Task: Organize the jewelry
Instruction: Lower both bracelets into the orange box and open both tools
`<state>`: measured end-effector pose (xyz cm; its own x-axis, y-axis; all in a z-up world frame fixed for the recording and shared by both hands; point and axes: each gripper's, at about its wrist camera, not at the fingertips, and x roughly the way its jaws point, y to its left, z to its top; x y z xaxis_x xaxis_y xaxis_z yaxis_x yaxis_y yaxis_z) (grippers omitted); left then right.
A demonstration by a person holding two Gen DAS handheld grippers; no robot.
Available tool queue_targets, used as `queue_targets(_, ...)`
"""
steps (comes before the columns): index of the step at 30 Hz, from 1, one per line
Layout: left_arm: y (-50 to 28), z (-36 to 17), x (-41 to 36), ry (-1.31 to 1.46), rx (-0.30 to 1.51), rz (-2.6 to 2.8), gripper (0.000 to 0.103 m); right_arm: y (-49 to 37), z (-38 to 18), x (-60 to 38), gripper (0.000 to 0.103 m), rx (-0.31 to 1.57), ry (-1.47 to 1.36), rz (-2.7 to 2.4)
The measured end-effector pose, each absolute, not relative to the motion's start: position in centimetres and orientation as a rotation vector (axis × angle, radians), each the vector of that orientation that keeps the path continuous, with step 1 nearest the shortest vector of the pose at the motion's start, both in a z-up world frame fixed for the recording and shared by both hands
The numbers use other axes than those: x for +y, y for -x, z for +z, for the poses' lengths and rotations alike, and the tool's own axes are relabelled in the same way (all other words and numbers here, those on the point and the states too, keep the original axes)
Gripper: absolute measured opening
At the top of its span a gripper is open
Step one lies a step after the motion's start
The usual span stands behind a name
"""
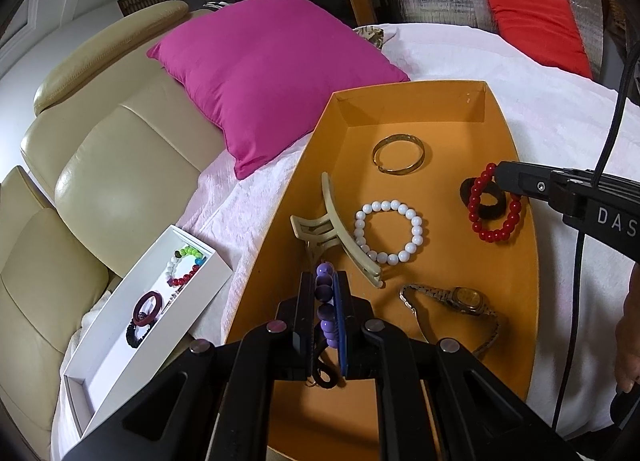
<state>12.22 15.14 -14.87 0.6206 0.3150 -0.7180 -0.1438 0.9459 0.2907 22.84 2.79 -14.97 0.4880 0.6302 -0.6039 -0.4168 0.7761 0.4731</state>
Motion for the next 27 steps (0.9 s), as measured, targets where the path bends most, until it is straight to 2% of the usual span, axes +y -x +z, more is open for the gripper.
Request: queue_targets(27, -12.9, -16.5, 15.7, -0.211, 0.929, 0.286, 0.010, -23.4, -15.7, 3.4, 0.011, 0.897, -0.285, 0.639)
